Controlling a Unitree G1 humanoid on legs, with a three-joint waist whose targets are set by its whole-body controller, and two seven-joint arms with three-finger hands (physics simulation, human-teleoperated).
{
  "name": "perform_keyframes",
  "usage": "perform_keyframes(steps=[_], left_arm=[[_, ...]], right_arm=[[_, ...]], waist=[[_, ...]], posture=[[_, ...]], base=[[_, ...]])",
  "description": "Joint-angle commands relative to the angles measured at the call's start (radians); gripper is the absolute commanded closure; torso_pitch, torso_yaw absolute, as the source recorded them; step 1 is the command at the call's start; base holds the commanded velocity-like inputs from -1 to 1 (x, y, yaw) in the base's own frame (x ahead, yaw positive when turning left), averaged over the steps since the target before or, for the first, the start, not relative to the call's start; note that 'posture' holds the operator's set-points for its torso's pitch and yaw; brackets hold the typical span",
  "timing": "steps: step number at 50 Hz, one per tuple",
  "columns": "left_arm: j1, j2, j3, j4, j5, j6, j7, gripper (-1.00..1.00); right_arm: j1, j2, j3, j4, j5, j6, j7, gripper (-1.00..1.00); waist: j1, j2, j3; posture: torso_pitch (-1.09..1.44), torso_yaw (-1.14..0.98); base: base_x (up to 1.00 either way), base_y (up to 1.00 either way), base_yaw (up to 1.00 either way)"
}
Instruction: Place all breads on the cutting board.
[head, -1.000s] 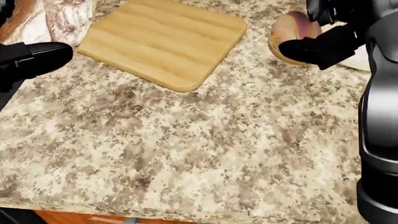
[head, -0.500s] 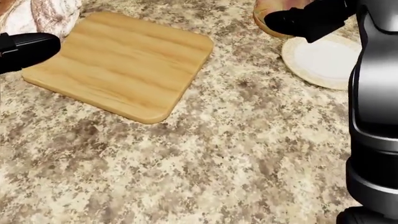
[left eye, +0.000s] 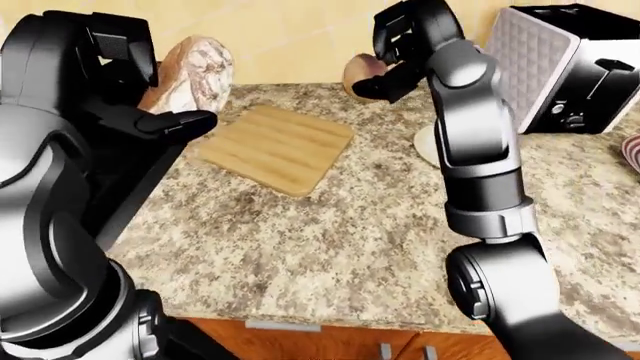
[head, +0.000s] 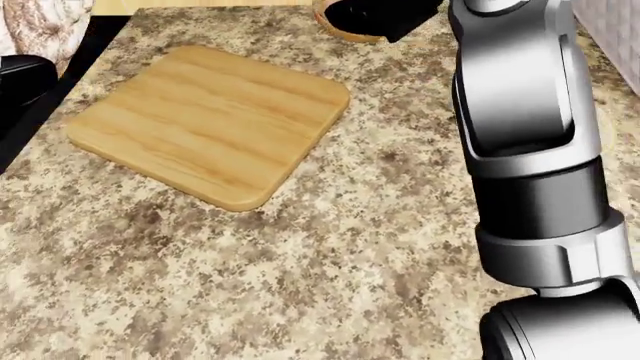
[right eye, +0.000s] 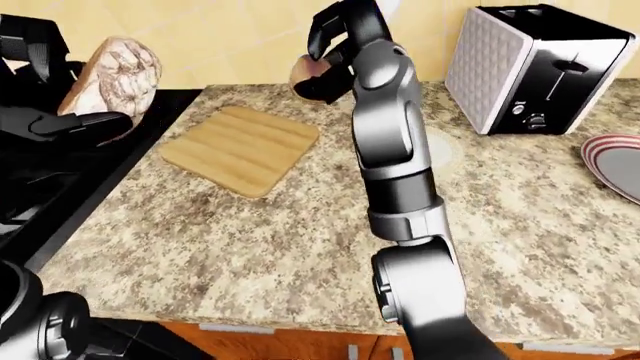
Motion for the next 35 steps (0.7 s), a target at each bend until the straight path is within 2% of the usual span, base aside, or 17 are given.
perform_keyframes(steps=[1,3,5,7,10,17,35], left_arm=[[-0.022,0.007,0.004,-0.001,0.0,-0.018,0.008,1.0],[-0.019,0.006,0.004,0.001,-0.004,-0.023,0.013,1.0],[-0.015,0.005,0.005,0.006,-0.008,-0.032,0.017,1.0],[-0.016,0.008,0.007,0.005,-0.012,-0.03,0.018,1.0],[-0.019,0.012,0.007,0.003,-0.018,-0.024,0.021,1.0],[-0.021,0.021,0.01,0.0,-0.029,-0.019,0.026,1.0],[-0.021,0.033,0.02,0.007,-0.051,-0.023,0.036,1.0]], right_arm=[[-0.034,-0.001,-0.002,-0.016,0.004,-0.036,-0.011,1.0],[-0.037,0.004,0.001,-0.002,0.005,-0.045,-0.016,1.0],[-0.039,0.007,0.002,0.006,0.006,-0.05,-0.018,1.0],[-0.043,0.011,0.002,0.017,0.008,-0.057,-0.021,1.0],[-0.049,0.022,0.008,0.025,0.009,-0.06,-0.023,1.0],[-0.064,0.043,0.014,0.084,0.016,-0.096,-0.041,1.0],[-0.088,0.125,0.054,0.261,0.014,-0.196,-0.059,1.0]], waist=[[-0.015,-0.007,-0.005],[-0.026,0.043,-0.016],[-0.024,0.023,0.005],[-0.026,0.008,-0.004],[-0.018,-0.013,-0.004],[-0.007,-0.007,-0.007],[-0.016,0.003,-0.007]], posture=[[0.0,0.0],[0.0,0.0],[0.0,0.0],[0.0,0.0],[0.0,0.0],[0.0,0.0],[0.0,0.0]], base=[[0.0,0.0,0.0],[0.0,0.0,0.0],[0.0,0.0,0.0],[0.0,0.0,0.0],[0.0,0.0,0.0],[0.0,0.0,0.0],[0.0,0.0,0.0]])
